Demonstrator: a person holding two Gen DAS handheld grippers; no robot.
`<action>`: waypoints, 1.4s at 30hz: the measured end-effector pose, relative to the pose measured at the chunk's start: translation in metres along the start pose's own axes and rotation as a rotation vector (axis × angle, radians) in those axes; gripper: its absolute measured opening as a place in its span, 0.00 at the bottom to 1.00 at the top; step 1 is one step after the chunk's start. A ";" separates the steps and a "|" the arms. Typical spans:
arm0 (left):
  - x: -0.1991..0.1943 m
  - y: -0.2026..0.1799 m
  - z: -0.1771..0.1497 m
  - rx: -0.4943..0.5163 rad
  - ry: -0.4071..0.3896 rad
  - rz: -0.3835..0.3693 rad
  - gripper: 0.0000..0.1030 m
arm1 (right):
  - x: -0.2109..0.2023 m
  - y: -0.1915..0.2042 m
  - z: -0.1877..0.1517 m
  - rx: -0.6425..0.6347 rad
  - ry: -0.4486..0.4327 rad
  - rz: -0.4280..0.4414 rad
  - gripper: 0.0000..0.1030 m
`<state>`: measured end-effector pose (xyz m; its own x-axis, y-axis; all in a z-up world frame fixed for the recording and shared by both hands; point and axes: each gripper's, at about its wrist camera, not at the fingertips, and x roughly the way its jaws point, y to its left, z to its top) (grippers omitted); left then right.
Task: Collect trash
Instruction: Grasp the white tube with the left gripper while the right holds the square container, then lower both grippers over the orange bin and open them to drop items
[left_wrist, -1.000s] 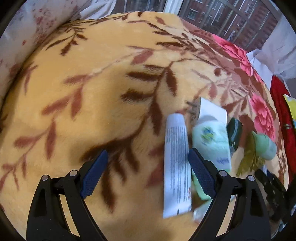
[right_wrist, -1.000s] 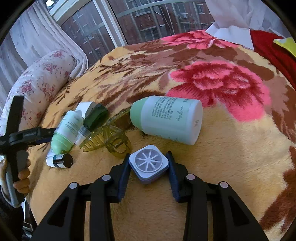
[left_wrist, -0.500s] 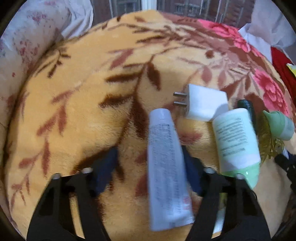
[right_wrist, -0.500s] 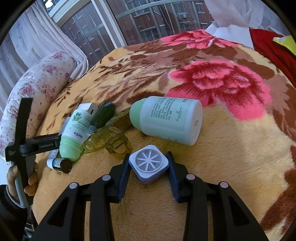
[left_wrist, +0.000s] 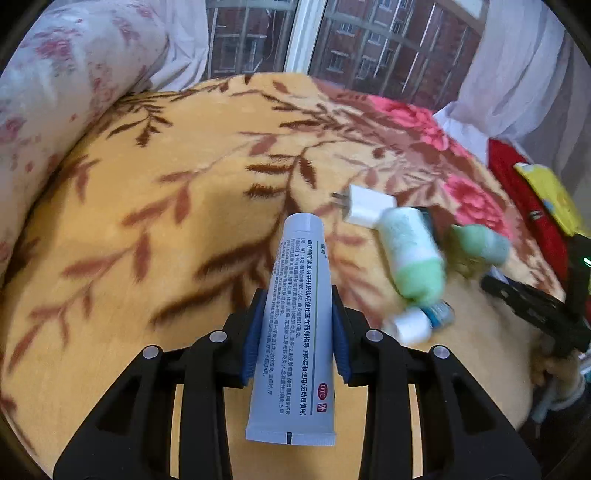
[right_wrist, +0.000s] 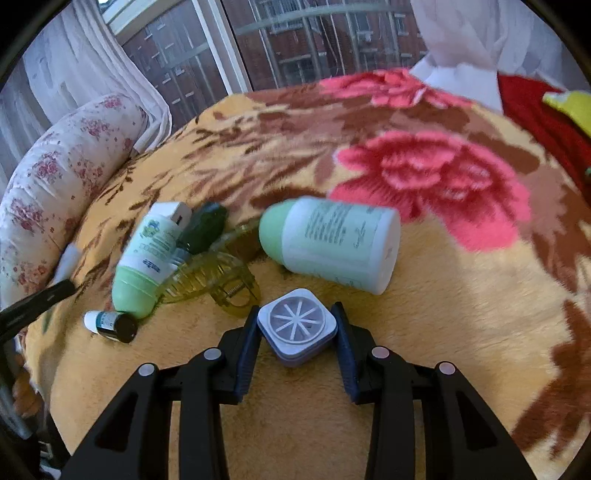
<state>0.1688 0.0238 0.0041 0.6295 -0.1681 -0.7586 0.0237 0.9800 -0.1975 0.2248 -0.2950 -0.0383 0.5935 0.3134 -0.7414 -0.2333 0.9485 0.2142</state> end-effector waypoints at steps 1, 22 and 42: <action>-0.013 -0.001 -0.006 0.003 -0.015 0.003 0.31 | -0.006 0.001 0.000 0.002 -0.016 0.001 0.36; -0.131 -0.035 -0.189 0.112 -0.042 -0.035 0.32 | -0.168 0.138 -0.188 -0.146 -0.035 0.178 0.37; -0.072 -0.034 -0.243 0.114 0.196 0.000 0.32 | -0.108 0.135 -0.254 -0.026 0.182 0.152 0.37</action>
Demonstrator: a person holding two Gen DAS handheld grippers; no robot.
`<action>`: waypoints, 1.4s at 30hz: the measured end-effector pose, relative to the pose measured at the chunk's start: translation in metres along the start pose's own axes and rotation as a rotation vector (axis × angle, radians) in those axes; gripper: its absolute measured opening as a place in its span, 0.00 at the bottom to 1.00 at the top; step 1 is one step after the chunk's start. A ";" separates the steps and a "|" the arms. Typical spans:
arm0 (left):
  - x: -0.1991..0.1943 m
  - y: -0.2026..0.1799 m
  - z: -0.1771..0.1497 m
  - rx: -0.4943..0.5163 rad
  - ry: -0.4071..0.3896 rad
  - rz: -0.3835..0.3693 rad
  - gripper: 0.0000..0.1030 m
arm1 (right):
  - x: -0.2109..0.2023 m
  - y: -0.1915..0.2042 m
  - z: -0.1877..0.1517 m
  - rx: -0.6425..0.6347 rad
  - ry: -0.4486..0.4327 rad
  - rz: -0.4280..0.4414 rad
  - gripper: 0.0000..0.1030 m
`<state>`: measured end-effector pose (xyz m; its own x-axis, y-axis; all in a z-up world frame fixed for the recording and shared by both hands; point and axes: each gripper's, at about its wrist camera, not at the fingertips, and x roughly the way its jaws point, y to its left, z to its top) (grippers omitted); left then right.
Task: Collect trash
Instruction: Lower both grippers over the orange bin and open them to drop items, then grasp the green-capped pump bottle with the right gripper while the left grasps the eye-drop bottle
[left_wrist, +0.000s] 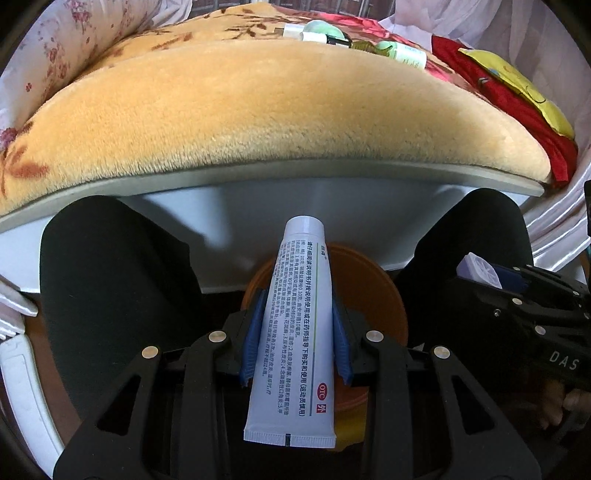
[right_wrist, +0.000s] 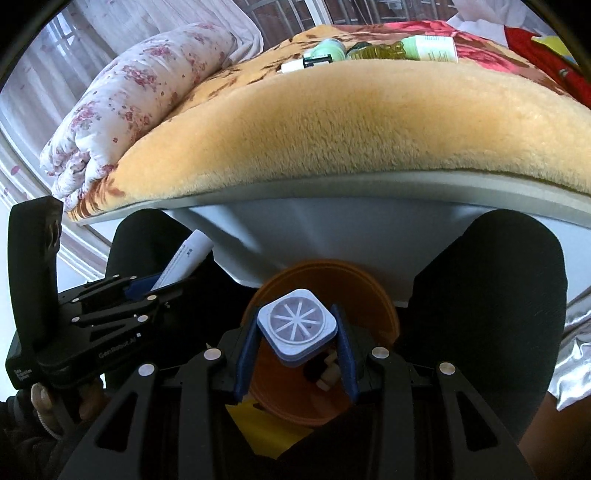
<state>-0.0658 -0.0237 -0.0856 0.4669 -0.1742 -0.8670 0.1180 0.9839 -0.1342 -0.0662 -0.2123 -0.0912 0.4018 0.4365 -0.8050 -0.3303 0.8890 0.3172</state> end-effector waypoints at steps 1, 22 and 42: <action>0.001 0.000 0.000 0.001 0.003 0.000 0.32 | 0.000 -0.001 0.000 0.002 0.002 0.001 0.37; -0.014 0.006 0.012 -0.029 -0.025 0.005 0.72 | -0.030 -0.010 0.012 0.013 -0.064 0.017 0.53; -0.004 0.002 0.171 -0.008 -0.231 0.024 0.86 | -0.011 -0.100 0.276 -0.451 -0.075 -0.273 0.69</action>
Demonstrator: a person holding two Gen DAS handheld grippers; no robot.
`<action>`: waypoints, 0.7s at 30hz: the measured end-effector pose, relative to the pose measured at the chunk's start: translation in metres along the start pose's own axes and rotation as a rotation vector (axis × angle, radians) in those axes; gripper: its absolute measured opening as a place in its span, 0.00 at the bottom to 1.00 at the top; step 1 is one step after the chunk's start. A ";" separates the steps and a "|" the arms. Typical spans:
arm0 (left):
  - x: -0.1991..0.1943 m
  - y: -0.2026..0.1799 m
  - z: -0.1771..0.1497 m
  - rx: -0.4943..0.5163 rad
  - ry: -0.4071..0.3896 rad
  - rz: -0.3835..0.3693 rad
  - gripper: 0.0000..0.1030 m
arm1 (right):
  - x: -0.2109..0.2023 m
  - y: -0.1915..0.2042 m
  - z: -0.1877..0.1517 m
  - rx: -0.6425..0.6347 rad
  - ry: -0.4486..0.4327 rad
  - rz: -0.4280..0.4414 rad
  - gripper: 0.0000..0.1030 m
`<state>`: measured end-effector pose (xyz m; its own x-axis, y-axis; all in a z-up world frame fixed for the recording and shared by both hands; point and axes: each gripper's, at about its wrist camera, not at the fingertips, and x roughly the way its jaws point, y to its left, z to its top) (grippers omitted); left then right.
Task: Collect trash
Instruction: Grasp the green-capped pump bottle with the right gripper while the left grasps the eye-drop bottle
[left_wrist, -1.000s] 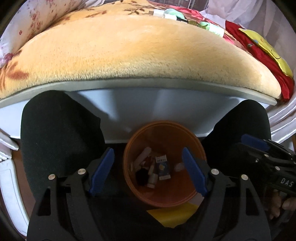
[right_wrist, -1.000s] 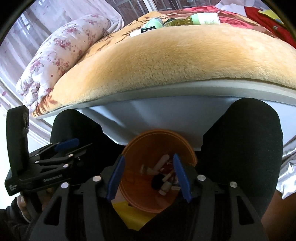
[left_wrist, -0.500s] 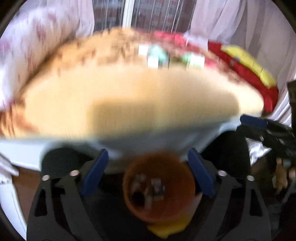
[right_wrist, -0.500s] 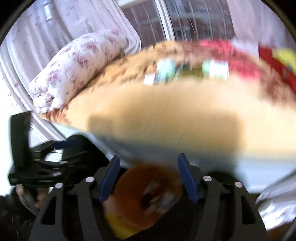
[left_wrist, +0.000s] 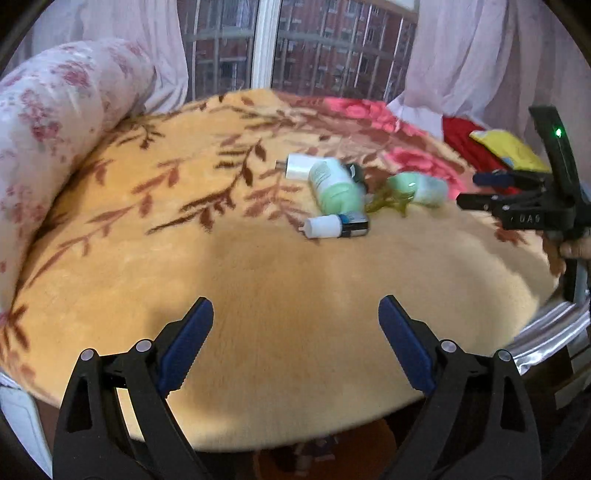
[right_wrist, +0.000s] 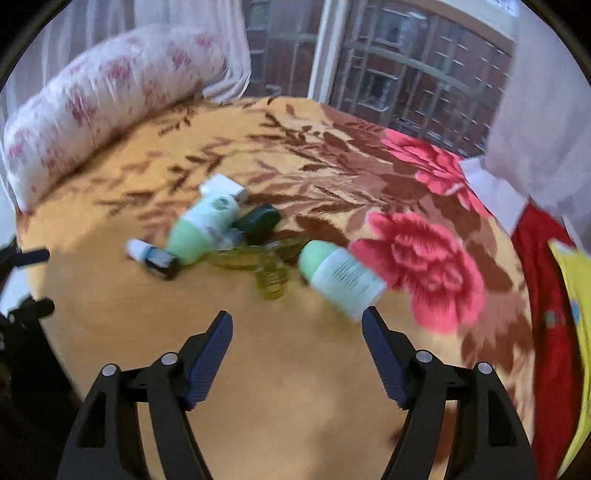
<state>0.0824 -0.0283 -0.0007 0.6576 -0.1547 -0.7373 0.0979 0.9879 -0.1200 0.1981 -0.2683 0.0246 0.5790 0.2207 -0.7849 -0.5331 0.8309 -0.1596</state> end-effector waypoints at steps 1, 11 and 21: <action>0.006 0.000 0.003 -0.004 0.011 -0.002 0.86 | 0.011 -0.006 0.005 -0.025 0.019 -0.016 0.69; 0.034 0.002 0.002 0.010 0.049 0.022 0.88 | 0.083 -0.025 0.028 -0.263 0.186 -0.050 0.65; 0.041 0.000 0.000 0.015 0.049 0.042 0.91 | 0.136 -0.041 0.044 -0.191 0.390 0.086 0.55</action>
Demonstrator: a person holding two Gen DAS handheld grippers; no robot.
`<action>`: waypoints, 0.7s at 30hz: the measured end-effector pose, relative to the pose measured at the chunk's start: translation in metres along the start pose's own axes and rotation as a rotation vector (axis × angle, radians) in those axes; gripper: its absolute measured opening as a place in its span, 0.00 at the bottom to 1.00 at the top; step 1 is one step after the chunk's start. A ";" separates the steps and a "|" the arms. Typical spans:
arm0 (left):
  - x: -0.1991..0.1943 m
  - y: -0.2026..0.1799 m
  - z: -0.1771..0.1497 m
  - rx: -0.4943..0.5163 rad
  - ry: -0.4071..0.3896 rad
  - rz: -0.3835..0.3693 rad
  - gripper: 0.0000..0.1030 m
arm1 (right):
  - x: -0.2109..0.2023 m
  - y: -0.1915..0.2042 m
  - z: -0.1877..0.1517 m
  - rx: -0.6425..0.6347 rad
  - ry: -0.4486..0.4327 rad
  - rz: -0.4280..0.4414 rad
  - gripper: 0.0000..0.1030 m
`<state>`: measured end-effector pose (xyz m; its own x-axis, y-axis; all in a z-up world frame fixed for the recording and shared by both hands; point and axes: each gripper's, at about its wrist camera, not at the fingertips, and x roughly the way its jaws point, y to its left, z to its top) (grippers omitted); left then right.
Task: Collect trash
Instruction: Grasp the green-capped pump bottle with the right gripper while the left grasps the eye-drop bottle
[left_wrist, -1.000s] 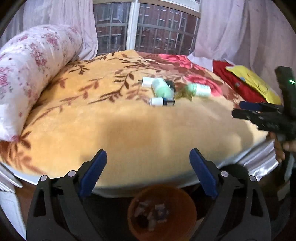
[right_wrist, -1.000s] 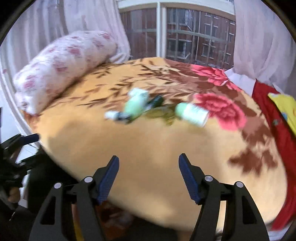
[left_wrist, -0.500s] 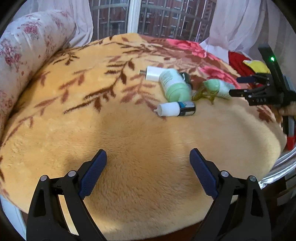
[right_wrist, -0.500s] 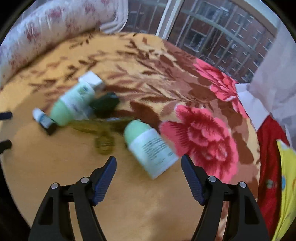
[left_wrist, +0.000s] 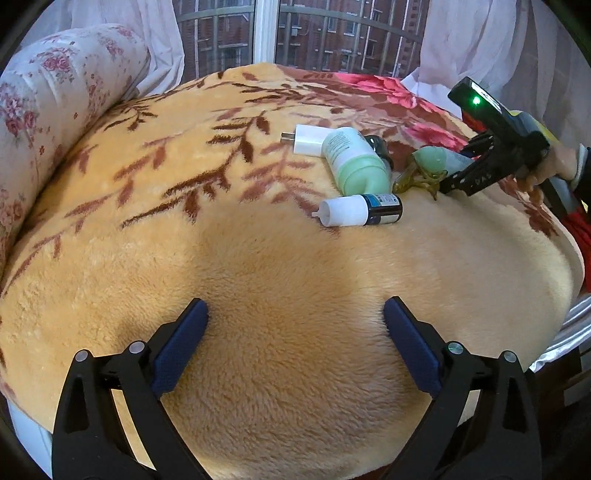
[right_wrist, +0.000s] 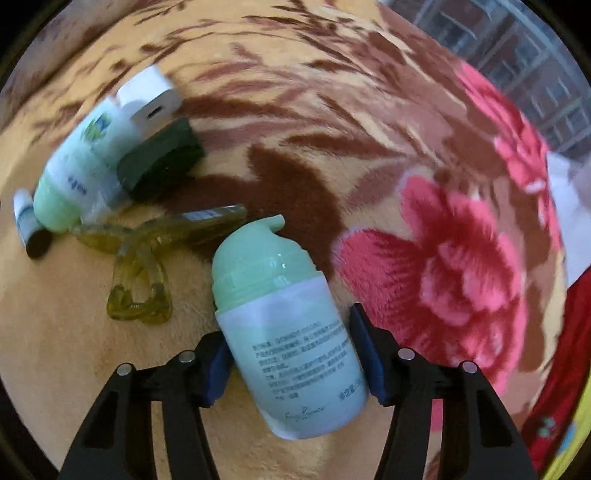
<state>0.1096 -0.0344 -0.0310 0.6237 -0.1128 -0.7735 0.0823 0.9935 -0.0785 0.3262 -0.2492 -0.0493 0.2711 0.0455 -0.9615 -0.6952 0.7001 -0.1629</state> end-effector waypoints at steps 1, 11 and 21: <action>0.000 0.000 0.000 0.003 0.001 0.003 0.91 | -0.001 0.000 -0.002 0.024 -0.007 -0.004 0.54; -0.002 0.001 0.009 0.026 0.001 -0.061 0.92 | -0.047 -0.017 -0.105 0.710 -0.291 0.419 0.45; 0.036 -0.042 0.069 0.078 0.044 -0.076 0.92 | -0.062 0.027 -0.168 0.777 -0.487 0.349 0.46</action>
<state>0.1825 -0.0816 -0.0124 0.5789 -0.1850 -0.7941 0.1891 0.9778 -0.0900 0.1791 -0.3529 -0.0317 0.4996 0.5061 -0.7031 -0.2040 0.8575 0.4723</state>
